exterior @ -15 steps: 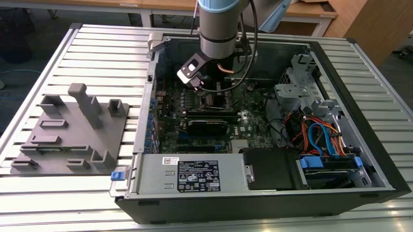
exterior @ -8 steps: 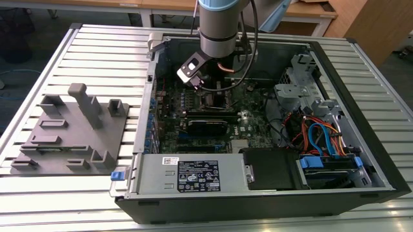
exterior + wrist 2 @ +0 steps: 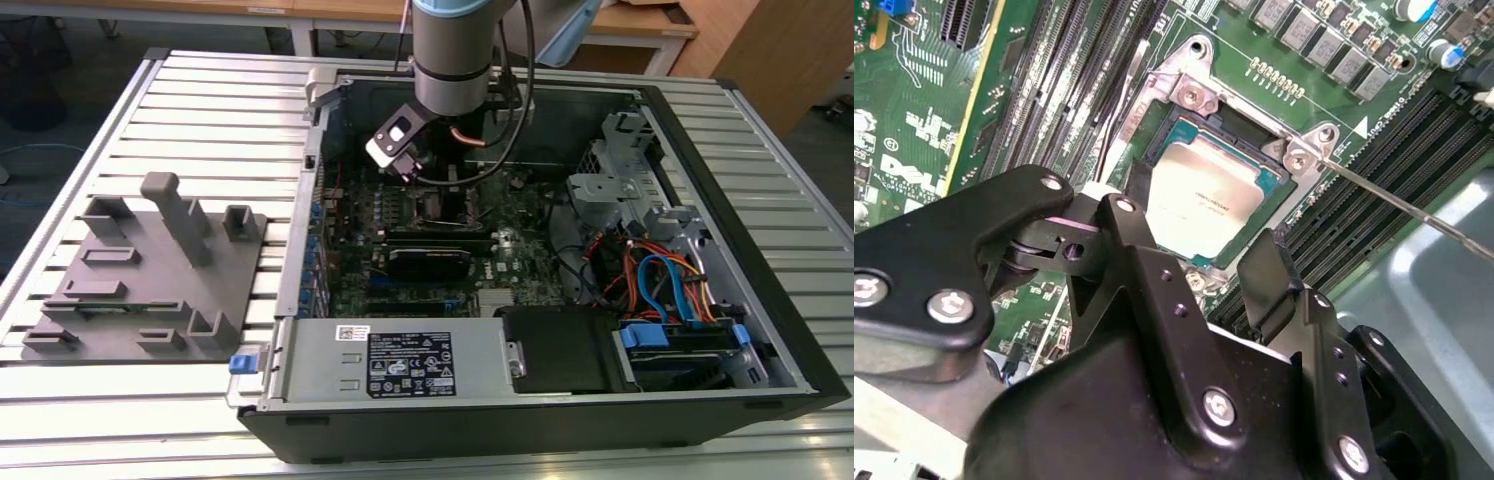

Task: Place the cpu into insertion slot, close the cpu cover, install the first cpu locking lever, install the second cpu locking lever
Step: 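Place the cpu into insertion slot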

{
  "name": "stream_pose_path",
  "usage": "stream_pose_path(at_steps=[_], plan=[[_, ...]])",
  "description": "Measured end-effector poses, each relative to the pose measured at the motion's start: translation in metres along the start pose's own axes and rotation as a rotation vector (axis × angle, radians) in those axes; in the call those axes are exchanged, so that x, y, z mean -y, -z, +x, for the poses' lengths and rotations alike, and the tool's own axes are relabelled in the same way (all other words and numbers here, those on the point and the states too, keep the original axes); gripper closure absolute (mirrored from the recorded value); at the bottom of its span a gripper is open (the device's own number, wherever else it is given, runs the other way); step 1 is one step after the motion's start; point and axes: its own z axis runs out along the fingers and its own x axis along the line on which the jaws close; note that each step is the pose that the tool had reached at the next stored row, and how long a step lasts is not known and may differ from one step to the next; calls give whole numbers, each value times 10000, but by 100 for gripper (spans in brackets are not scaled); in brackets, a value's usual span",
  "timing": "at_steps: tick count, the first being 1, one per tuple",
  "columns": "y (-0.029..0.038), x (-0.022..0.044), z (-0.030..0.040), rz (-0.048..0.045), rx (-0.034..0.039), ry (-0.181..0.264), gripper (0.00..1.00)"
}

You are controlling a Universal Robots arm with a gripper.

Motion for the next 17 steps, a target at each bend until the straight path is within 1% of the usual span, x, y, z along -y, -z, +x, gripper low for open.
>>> stream_pose_path(at_steps=[11, 17], plan=[[5, 0, 0, 2, 5, 0, 38], [59, -5, 2, 1, 4, 0, 40]])
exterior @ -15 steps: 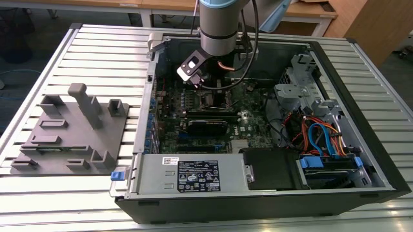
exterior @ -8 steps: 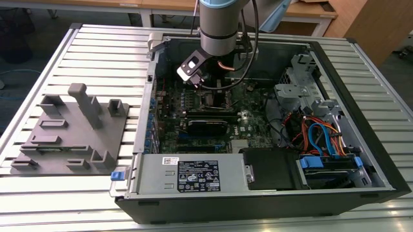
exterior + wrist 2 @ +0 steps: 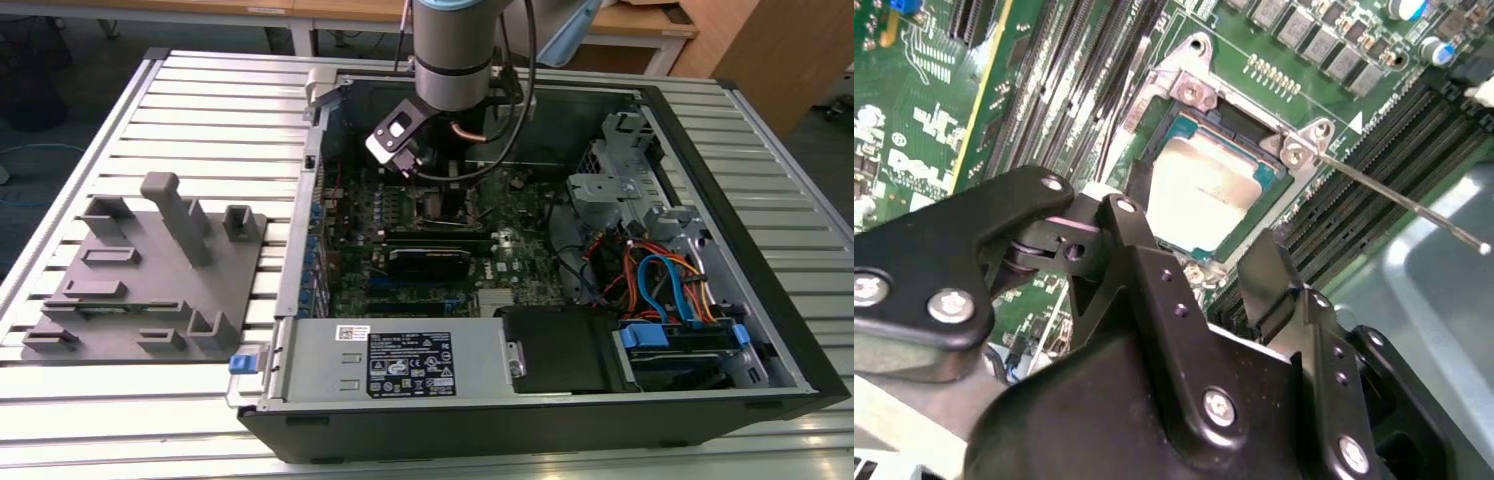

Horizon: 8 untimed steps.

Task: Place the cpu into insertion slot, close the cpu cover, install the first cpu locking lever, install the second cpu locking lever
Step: 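Place the cpu into insertion slot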

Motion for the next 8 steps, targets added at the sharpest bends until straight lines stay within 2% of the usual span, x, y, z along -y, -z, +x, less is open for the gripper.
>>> stream_pose_path(at_steps=[1, 3, 5, 7, 8], plan=[[7, 0, 0, 0, 0, 0, 40], [15, -2, 1, -1, -2, 0, 53], [15, -2, 1, -2, -3, 0, 53], [17, -1, 1, 0, 0, 0, 64], [17, -1, 1, 0, 0, 0, 64]])
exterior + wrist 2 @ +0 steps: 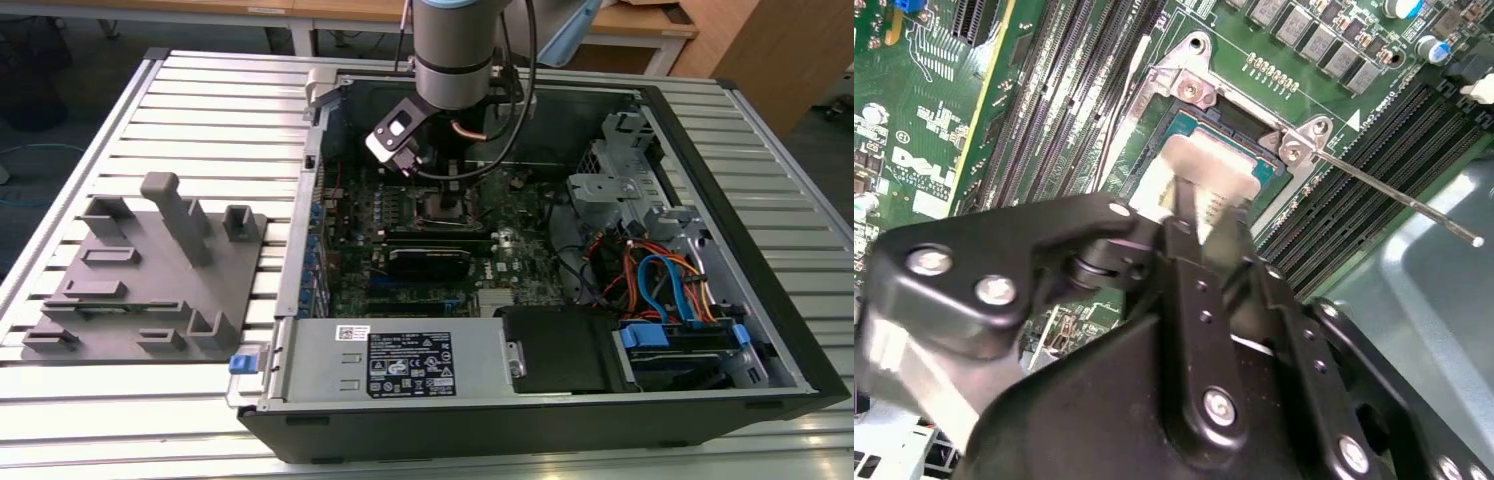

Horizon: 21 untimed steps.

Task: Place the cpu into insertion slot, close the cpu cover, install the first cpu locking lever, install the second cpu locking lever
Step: 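Place the cpu into insertion slot, then close the cpu cover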

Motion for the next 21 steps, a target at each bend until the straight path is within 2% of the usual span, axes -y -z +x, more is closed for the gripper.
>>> stream_pose_path(at_steps=[2, 3, 5, 21], plan=[[0, 0, 0, 0, -1, 0, 76], [1, 0, 0, 0, 0, 0, 76], [1, 0, 0, 0, 0, 0, 88], [10, -1, 0, 1, 0, 0, 89]])
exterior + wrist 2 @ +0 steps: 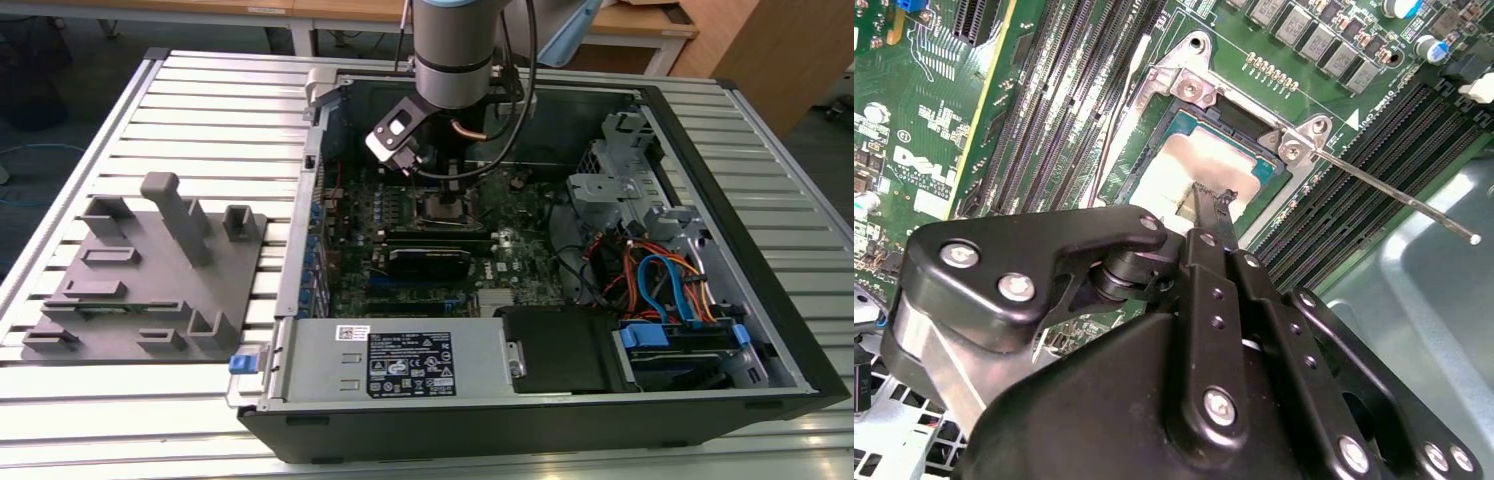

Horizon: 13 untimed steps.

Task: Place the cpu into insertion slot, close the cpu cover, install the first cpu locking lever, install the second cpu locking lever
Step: 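Close the cpu cover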

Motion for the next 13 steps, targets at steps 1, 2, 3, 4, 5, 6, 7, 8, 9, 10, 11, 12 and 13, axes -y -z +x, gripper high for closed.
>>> stream_pose_path(at_steps=[1, 2, 3, 4, 5, 6, 7, 8, 9, 10, 11, 12, 13], plan=[[0, 0, 0, 0, 0, 0, 89], [0, -2, 0, 10, -6, 1, 89], [0, -7, 0, 57, -7, 0, 89], [0, -9, 0, 140, -5, -5, 89], [0, -12, 0, 217, -8, -9, 89], [-1, -15, 0, 269, -14, -11, 89], [-1, -17, 0, 324, -18, -14, 89], [0, -18, -1, 350, -17, -15, 89], [0, -18, -1, 352, -17, -16, 89], [2, -18, -1, 355, -17, -19, 89], [7, -19, 0, 357, -17, -24, 89], [15, -20, 0, 357, -17, -30, 89], [29, -21, 1, 357, -17, -36, 89]])
